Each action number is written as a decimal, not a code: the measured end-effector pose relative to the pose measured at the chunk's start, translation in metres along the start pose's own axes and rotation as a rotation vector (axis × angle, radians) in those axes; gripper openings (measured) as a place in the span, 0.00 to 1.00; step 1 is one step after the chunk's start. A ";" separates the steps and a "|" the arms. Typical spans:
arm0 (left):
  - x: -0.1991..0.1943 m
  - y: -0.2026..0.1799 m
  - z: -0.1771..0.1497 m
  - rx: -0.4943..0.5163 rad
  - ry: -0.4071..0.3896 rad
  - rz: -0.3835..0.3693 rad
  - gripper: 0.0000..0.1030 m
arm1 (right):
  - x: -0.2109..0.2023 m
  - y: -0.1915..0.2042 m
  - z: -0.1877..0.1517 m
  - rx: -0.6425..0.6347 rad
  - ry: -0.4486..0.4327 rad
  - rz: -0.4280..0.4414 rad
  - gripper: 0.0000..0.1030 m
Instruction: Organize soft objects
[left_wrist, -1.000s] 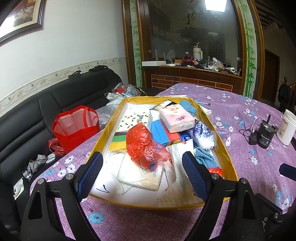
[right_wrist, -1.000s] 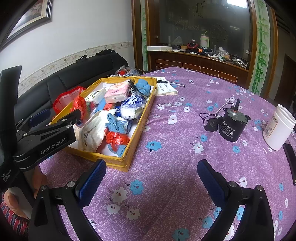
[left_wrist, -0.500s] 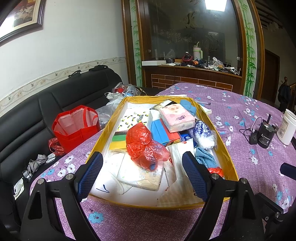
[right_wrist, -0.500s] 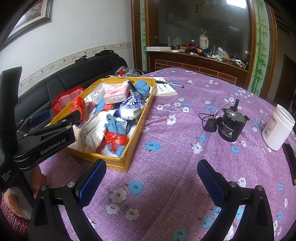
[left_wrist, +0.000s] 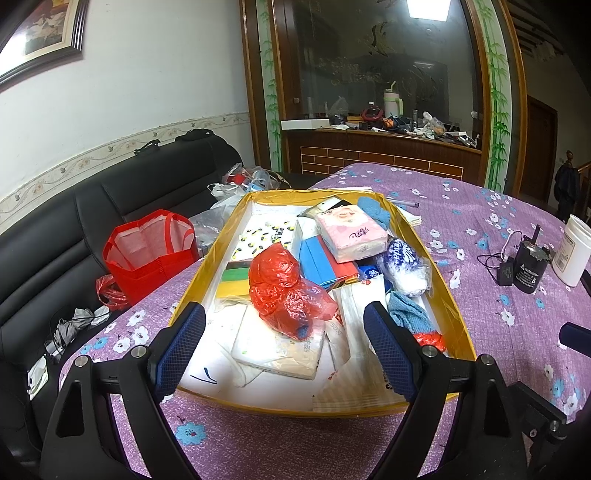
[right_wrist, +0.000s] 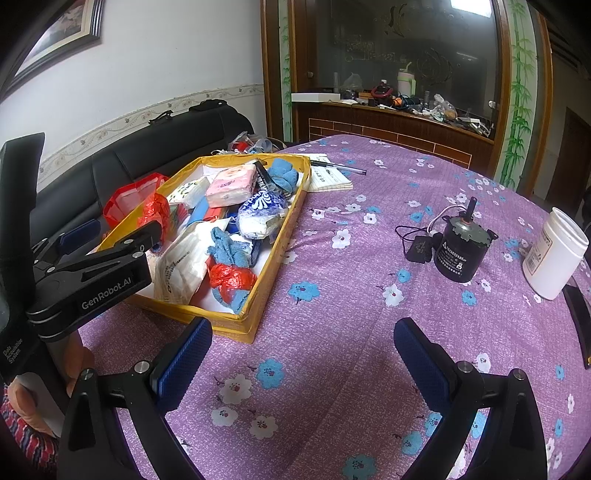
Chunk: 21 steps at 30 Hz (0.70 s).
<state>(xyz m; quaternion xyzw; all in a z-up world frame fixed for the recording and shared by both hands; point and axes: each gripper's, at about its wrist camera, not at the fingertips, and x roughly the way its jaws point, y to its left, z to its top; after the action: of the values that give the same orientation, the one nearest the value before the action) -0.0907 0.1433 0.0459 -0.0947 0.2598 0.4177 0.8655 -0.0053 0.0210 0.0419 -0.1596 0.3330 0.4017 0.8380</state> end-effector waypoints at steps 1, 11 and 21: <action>0.000 0.000 0.000 0.001 0.001 0.000 0.86 | 0.000 0.000 0.000 0.001 0.000 0.000 0.97; 0.001 -0.001 0.001 0.004 0.007 -0.001 0.86 | 0.000 0.000 0.000 0.005 -0.002 -0.005 0.97; 0.001 -0.001 0.001 0.003 0.007 -0.002 0.86 | 0.000 0.000 0.000 0.004 -0.001 -0.006 0.97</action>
<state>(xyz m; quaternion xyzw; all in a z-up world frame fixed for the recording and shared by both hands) -0.0892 0.1439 0.0461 -0.0952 0.2633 0.4163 0.8650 -0.0054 0.0210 0.0423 -0.1588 0.3330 0.3986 0.8397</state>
